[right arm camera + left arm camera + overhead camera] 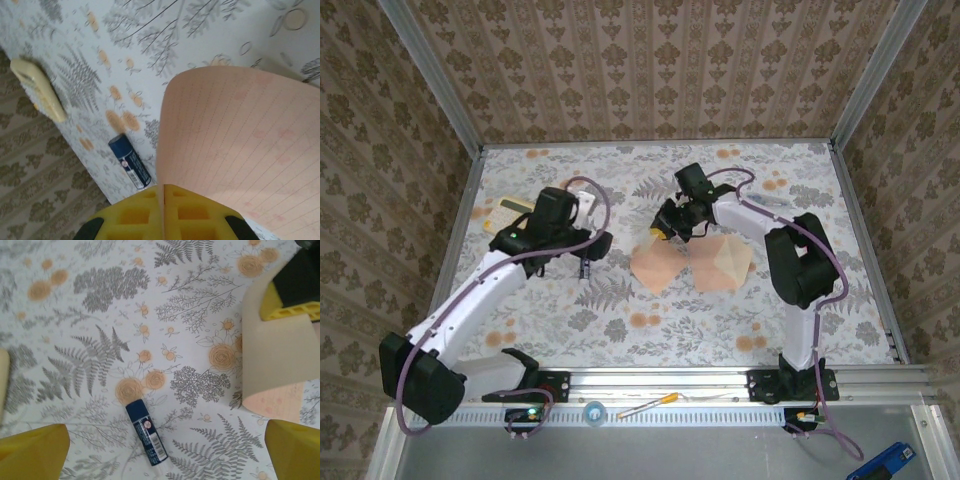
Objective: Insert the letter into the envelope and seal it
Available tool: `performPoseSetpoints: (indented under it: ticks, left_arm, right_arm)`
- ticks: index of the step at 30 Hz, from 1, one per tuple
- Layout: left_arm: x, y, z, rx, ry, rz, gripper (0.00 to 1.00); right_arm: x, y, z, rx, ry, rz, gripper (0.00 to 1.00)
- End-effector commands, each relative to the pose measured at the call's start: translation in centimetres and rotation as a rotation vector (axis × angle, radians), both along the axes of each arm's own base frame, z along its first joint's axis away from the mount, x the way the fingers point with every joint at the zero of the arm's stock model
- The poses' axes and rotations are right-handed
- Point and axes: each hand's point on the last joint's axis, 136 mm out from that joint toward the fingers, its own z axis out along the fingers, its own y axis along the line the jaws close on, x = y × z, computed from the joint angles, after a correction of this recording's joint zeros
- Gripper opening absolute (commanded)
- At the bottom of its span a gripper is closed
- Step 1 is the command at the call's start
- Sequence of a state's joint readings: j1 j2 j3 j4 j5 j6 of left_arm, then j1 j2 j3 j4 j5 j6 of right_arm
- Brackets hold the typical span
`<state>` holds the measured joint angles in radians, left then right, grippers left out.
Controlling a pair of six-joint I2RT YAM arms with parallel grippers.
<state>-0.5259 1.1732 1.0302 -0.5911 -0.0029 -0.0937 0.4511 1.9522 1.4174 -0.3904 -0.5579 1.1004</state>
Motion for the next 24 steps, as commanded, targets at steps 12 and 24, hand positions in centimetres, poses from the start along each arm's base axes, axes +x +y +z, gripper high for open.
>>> performPoseSetpoints:
  ticks: [12, 24]
  left_arm:
    - [1.4, -2.8, -2.7, -0.526, 0.246, 0.029, 1.00]
    - [3.6, -4.0, -2.9, -0.708, 0.291, 0.021, 1.00]
  right_arm:
    - [-2.1, 3.3, 8.3, 0.270, -0.300, 0.234, 0.00]
    - [-2.8, 4.5, 11.6, 0.449, -0.393, 0.282, 0.00]
